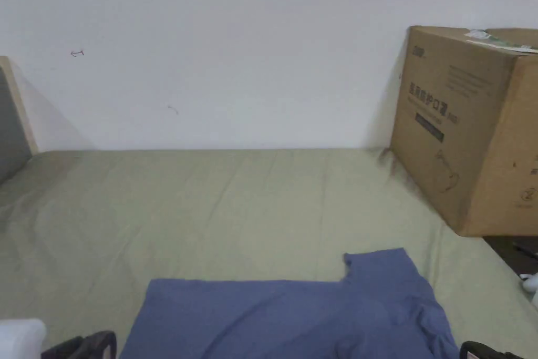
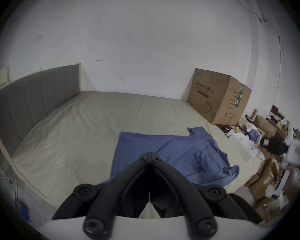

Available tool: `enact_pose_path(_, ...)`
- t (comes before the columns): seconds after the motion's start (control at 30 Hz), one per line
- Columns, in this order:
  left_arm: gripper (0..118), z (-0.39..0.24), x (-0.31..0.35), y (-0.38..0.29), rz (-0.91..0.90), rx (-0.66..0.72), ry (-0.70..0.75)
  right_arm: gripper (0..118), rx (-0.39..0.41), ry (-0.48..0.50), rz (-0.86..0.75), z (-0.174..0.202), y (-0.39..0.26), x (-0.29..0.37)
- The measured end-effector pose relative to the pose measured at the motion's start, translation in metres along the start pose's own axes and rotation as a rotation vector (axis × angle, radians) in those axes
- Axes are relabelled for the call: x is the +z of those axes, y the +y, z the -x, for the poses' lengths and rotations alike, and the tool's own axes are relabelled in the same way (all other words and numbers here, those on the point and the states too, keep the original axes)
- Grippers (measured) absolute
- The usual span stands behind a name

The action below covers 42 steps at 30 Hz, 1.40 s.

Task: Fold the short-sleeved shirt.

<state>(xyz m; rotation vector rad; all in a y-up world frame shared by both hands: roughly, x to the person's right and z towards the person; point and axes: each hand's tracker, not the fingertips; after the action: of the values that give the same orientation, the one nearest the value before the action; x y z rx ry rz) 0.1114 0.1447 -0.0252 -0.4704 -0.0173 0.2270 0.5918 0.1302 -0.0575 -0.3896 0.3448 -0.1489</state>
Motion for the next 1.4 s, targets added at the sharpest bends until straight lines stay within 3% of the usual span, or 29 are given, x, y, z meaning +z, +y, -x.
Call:
enact_pose_path(0.17,0,0.009,-0.125,0.085,0.397,0.112,-0.124,0,0.053,0.055,0.022,0.008,0.008,-0.024)
enact_pose_path(0.27,0,0.03,-0.216,0.107,0.516,0.097,-0.013,0,0.033,0.133,0.036,0.004,0.004,-0.045)
enact_pose_path(0.37,0,0.048,-0.294,0.115,0.637,0.098,0.064,0,0.002,0.128,0.089,-0.002,-0.005,-0.071)
enact_pose_path(0.43,20,0.061,-0.333,0.115,0.659,0.073,0.105,0,-0.021,0.136,0.149,0.009,-0.001,-0.088)
enact_pose_path(0.47,40,0.065,-0.349,0.113,0.659,0.078,0.116,0,-0.032,0.132,0.166,0.009,-0.003,-0.095)
enact_pose_path(0.5,77,0.071,-0.365,0.11,0.663,0.078,0.133,0,-0.041,0.134,0.179,0.009,-0.005,-0.101)
enact_pose_path(0.53,103,0.075,-0.379,0.105,0.679,0.082,0.134,0,-0.07,0.148,0.188,-0.011,-0.015,-0.107)
enact_pose_path(0.57,117,0.081,-0.389,0.096,0.681,0.084,0.142,0,-0.068,0.147,0.197,-0.02,-0.019,-0.112)
enact_pose_path(0.6,117,0.084,-0.398,0.092,0.678,0.079,0.147,0,-0.07,0.146,0.207,-0.022,-0.021,-0.116)
enact_pose_path(0.9,116,0.1,-0.46,0.055,0.775,0.041,0.178,0,-0.113,0.157,0.27,-0.021,-0.029,-0.14)
enact_pose_path(0.97,99,0.097,-0.46,0.045,0.802,0.0,0.199,0,-0.102,0.153,0.284,-0.02,-0.031,-0.144)
enact_pose_path(1.07,84,0.086,-0.45,0.041,0.747,-0.03,0.224,0,-0.094,0.151,0.285,-0.021,-0.037,-0.142)
enact_pose_path(1.13,38,0.058,-0.426,0.044,0.716,-0.093,0.204,0,-0.099,0.169,0.277,-0.022,-0.04,-0.137)
enact_pose_path(1.17,7,0.05,-0.42,0.046,0.692,-0.131,0.183,0,-0.101,0.171,0.277,-0.021,-0.039,-0.136)
enact_pose_path(1.2,2,0.045,-0.415,0.046,0.687,-0.145,0.146,0,-0.102,0.169,0.278,-0.019,-0.038,-0.136)
enact_pose_path(1.3,2,0.045,-0.417,0.042,0.687,-0.236,0.161,0,-0.109,0.15,0.226,-0.025,-0.026,-0.13)
enact_pose_path(1.4,2,0.049,-0.414,0.044,0.65,-0.266,0.18,0,-0.121,0.13,0.179,-0.054,0.007,-0.142)
